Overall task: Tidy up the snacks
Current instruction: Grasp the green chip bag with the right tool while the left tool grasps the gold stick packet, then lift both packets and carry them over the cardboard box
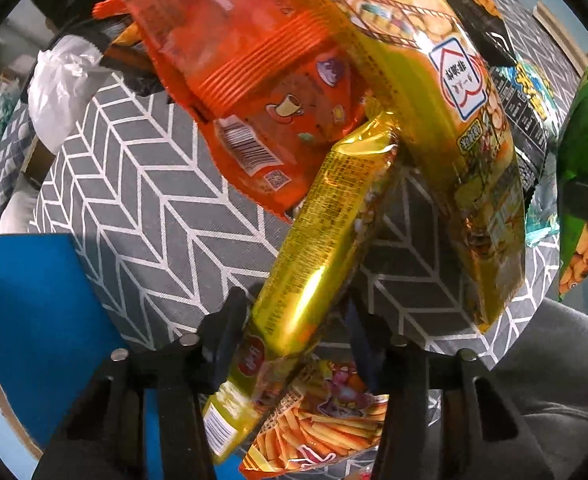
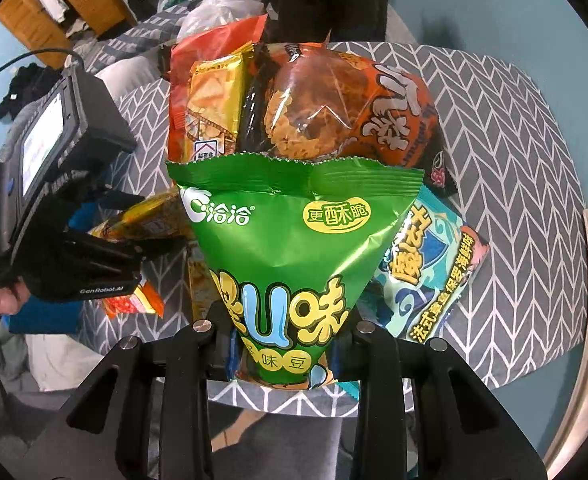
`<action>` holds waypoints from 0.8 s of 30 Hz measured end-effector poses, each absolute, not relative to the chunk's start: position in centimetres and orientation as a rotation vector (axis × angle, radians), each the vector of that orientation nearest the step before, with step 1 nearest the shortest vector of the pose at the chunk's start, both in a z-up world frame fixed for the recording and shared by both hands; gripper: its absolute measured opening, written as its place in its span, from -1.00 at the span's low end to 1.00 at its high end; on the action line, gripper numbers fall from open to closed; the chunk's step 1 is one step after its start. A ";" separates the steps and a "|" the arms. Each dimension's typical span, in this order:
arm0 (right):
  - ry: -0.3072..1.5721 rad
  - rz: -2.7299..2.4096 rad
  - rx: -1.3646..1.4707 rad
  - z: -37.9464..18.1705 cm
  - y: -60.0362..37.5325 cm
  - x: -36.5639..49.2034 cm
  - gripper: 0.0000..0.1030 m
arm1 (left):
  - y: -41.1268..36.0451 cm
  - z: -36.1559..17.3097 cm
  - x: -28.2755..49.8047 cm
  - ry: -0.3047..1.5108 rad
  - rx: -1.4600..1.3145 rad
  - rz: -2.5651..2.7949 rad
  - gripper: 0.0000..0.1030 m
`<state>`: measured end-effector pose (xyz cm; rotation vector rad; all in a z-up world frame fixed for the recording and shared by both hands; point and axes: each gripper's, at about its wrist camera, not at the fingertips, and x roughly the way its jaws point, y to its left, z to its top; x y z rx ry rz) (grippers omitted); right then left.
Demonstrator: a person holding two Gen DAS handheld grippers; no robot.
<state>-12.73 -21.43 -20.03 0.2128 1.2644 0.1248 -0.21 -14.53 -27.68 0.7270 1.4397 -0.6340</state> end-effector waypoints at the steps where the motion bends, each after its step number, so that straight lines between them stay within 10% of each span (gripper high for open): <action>1: 1.264 0.124 0.209 -20.2 -21.3 -12.7 -0.40 | -14.3 -27.6 -0.2 1.441 0.717 -0.637 -0.21; 24: 1.208 0.207 0.193 -17.1 -18.5 -7.4 -0.40 | -7.0 -16.3 0.8 1.356 0.442 -0.530 -0.45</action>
